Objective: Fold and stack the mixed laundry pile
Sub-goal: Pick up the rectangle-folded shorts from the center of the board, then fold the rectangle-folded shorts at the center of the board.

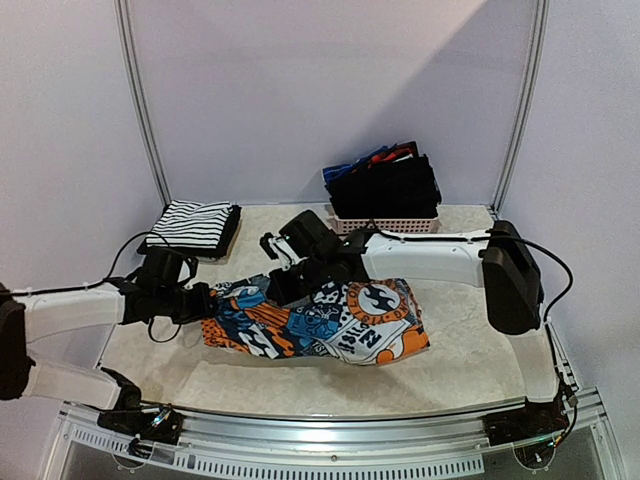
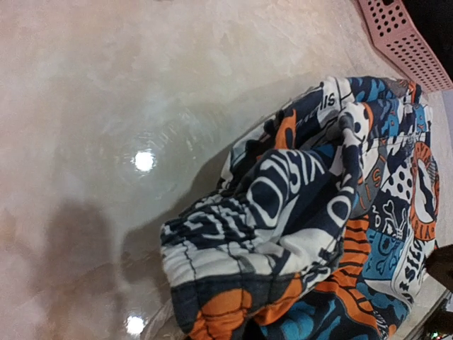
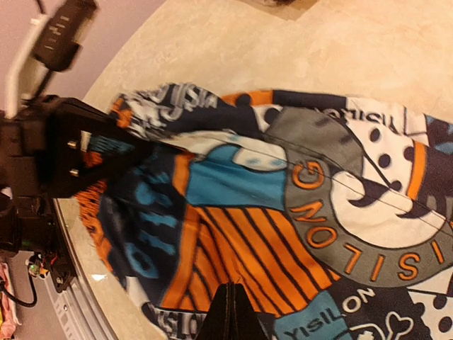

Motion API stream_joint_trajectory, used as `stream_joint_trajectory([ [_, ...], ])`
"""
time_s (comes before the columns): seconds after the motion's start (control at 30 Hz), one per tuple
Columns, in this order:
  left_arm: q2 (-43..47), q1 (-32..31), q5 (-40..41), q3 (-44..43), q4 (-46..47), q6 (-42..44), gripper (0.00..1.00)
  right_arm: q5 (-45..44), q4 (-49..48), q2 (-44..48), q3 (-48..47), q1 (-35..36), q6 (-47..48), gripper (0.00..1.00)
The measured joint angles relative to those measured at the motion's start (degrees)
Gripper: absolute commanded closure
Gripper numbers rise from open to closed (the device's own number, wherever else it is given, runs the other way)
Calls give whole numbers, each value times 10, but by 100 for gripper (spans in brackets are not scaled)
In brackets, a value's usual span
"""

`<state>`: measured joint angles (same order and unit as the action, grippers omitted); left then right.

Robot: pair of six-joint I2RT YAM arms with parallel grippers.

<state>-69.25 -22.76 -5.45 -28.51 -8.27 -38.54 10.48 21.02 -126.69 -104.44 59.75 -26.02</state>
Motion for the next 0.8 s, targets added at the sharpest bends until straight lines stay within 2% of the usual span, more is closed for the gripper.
stream_joint_trajectory([
  [0.17,120,-1,63,-11,-122,7,100,-9,18,-11,15,0,-7,97],
  [0.3,160,-1,92,-56,-195,15,100,-26,28,-8,44,0,-12,96],
  [0.6,116,-21,102,-132,-247,20,100,-33,55,0,67,10,-24,96],
  [0.8,68,-50,106,-206,-263,11,100,-1,41,-10,56,21,-36,96],
])
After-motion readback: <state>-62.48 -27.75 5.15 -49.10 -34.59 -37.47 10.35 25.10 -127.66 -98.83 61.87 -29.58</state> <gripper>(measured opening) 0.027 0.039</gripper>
